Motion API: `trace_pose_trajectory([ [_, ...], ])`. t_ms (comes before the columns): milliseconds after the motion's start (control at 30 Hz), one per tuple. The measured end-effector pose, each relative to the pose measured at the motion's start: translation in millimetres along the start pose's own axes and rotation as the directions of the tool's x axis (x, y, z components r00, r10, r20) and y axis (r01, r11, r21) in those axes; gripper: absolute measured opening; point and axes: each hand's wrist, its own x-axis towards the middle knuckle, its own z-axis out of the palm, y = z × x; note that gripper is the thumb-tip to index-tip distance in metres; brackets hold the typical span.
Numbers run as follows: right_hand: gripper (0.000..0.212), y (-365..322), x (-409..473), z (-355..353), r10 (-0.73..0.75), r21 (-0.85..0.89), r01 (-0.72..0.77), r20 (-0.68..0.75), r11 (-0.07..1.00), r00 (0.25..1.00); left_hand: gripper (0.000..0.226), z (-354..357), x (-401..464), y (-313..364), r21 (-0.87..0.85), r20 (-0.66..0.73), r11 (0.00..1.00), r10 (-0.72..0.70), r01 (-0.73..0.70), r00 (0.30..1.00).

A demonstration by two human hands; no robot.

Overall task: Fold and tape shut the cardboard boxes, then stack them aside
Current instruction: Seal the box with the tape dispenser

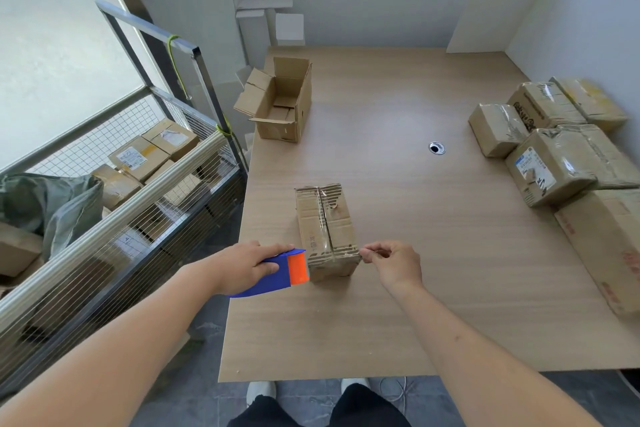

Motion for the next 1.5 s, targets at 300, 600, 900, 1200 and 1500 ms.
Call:
trace_pose_trajectory([
  [300,0.026,22,9,9,-0.093,-0.017,0.096,0.159,0.995,0.983,0.047,4,12,4,-0.034,0.032,0.998,-0.049,0.050,0.998],
  [600,0.034,-4,5,17,-0.593,-0.312,0.615,0.173,0.724,0.786,0.046,5,18,-1,-0.087,0.052,0.994,-0.064,0.069,0.997],
  [900,0.035,-20,19,16,-0.469,-0.487,0.690,0.508,0.535,0.722,0.047,5,22,3,-0.129,0.093,0.989,-0.058,0.070,0.994],
  [1200,0.032,-66,11,57,-0.492,-0.415,0.588,0.323,0.694,0.809,0.048,8,20,-3,-0.174,0.109,0.982,-0.049,0.067,0.993],
  [1500,0.060,-20,19,80,-0.594,-0.645,0.614,0.294,0.455,0.749,0.052,28,12,-35,-0.355,0.075,0.935,0.034,-0.005,0.997],
])
